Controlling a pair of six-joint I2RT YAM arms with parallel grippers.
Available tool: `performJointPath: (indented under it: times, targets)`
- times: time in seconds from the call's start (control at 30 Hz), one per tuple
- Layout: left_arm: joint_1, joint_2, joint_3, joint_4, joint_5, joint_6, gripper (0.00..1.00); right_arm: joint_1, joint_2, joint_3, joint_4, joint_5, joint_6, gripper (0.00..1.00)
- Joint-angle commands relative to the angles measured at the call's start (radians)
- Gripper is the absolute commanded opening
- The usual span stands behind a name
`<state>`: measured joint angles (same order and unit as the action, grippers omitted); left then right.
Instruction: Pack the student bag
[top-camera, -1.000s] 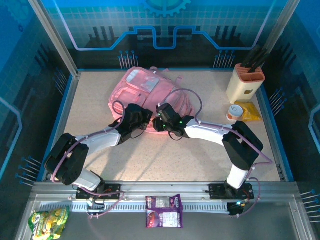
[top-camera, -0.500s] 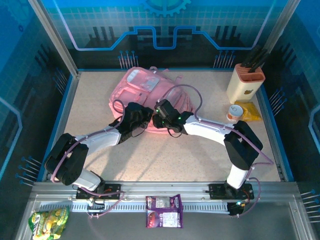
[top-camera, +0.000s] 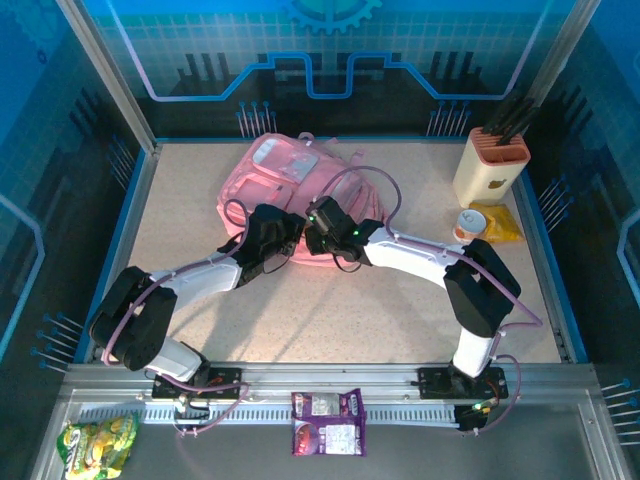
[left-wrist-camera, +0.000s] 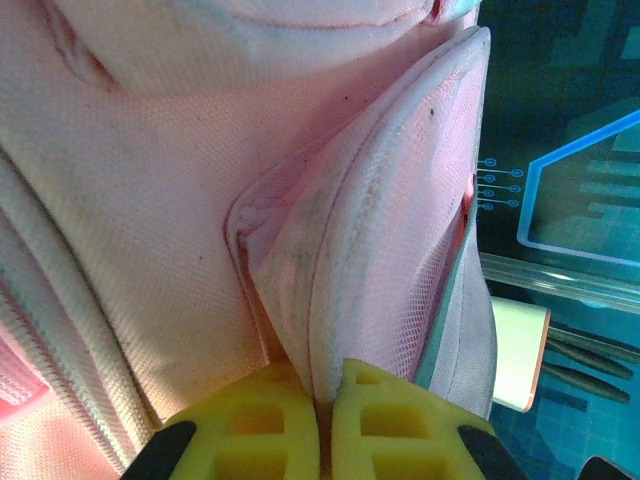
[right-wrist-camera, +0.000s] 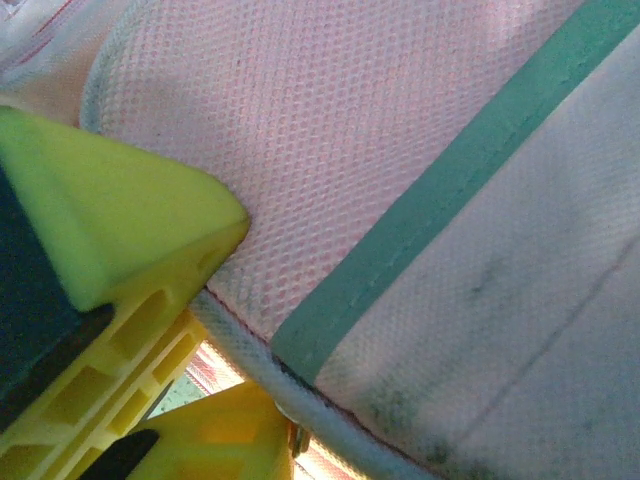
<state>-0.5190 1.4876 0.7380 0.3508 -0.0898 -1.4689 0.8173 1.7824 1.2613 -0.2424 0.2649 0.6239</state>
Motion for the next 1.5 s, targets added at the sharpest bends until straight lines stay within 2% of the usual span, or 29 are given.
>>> performJointPath:
  times: [0.0, 0.07, 0.3, 0.5, 0.6, 0.67, 0.8, 0.9, 1.13, 1.23, 1.33, 1.47]
  targets:
    - [-0.023, -0.048, -0.005, 0.074, 0.077, 0.012, 0.0, -0.006, 0.022, 0.069, 0.086, 0.014, -0.038, 0.19]
    - [-0.023, -0.06, -0.007, 0.052, 0.063, 0.028, 0.0, -0.009, 0.006, 0.055, 0.076, 0.013, -0.053, 0.13]
    - [-0.011, -0.092, -0.025, -0.027, 0.027, 0.073, 0.0, -0.021, -0.063, -0.001, 0.007, 0.04, -0.097, 0.05]
    - [0.02, -0.112, -0.027, -0.072, 0.029, 0.108, 0.0, -0.047, -0.15, -0.086, -0.025, 0.049, -0.154, 0.03]
    - [0.021, -0.109, -0.013, -0.085, 0.034, 0.125, 0.0, -0.062, -0.14, -0.075, -0.055, 0.042, -0.188, 0.03]
    - [0.021, -0.1, -0.006, -0.072, 0.046, 0.125, 0.0, -0.067, -0.119, -0.062, -0.037, -0.01, -0.222, 0.03]
    - [0.017, -0.077, 0.004, -0.044, 0.071, 0.116, 0.0, -0.064, -0.06, -0.002, -0.035, -0.053, -0.246, 0.08]
    - [0.014, -0.07, 0.004, -0.032, 0.077, 0.111, 0.0, -0.064, -0.04, 0.011, 0.008, -0.068, -0.257, 0.19]
    - [0.009, -0.064, 0.009, -0.015, 0.084, 0.103, 0.0, -0.043, 0.003, 0.061, 0.053, -0.07, -0.263, 0.21]
    - [0.002, -0.061, 0.01, -0.003, 0.084, 0.103, 0.0, -0.034, 0.003, 0.065, 0.078, -0.055, -0.264, 0.15]
    - [0.002, -0.062, 0.011, -0.013, 0.079, 0.107, 0.0, -0.029, -0.004, 0.073, 0.051, 0.01, -0.273, 0.12]
    - [0.016, -0.079, 0.012, -0.076, 0.052, 0.152, 0.0, -0.026, -0.066, 0.035, 0.001, 0.067, -0.3, 0.0]
